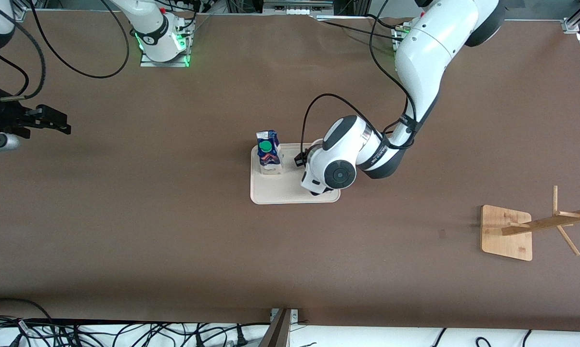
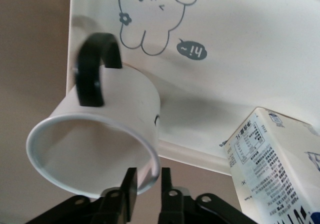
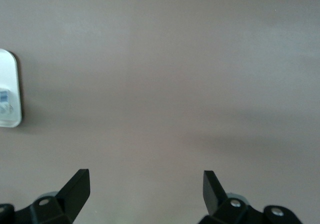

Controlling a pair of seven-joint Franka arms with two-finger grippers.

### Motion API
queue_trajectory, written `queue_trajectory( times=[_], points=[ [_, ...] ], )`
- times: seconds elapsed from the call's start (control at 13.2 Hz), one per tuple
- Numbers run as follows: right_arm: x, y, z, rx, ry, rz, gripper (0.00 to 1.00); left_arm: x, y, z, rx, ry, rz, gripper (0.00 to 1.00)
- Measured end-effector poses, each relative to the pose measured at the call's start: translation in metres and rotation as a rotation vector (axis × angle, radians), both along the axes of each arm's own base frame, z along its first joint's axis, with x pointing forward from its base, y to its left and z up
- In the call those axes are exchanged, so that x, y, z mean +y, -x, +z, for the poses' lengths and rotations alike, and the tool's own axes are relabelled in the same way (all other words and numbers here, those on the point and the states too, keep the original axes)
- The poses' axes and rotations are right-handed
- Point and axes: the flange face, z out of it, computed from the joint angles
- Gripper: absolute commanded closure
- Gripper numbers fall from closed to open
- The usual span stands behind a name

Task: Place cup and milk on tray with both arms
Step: 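Lower the mug onto the tray beside the carton and open the left gripper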

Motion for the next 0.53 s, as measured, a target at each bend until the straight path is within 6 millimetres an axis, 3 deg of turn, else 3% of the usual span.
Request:
queue_trajectory(
  times=[0.38,0.53],
  points=[
    [-0.008,0.002,0.019,-0.065,0.01,-0.012,0.0,0.007,-0.011,0.012,-0.021,0.003,0.01,0.0],
    [-0.008,0.005,0.026,-0.078,0.011,-0.012,0.0,0.019,-0.017,0.026,-0.047,-0.059,-0.03,0.0]
  ],
)
